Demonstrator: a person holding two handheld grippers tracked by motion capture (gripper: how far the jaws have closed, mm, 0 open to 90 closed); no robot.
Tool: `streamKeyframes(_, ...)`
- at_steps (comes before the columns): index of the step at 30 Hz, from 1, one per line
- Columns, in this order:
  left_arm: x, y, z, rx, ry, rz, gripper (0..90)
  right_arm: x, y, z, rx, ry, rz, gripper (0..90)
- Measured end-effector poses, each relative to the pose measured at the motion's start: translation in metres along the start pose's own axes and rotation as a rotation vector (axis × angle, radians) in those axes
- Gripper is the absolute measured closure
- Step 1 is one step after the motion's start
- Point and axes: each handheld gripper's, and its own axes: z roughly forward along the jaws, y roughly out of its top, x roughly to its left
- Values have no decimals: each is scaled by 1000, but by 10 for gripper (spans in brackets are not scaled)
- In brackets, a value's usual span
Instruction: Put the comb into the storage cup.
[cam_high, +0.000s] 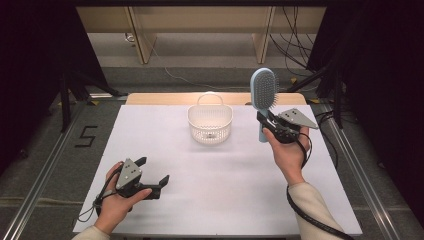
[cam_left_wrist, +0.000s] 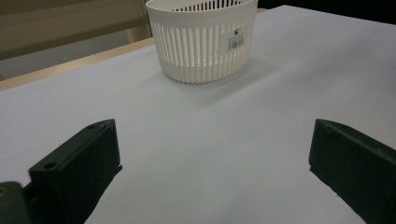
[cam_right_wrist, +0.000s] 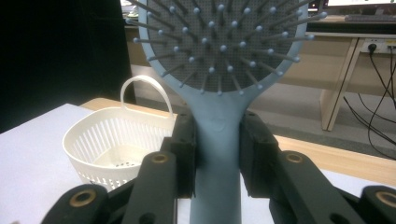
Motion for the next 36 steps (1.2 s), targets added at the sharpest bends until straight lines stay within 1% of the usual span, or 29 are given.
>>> streamKeyframes(19,0,0,0,0,1,-2,17,2,1,3,3,2,3,704)
streamKeyframes(36,1,-1,0,1,1,-7,18,8,0,11,10,22,4,704)
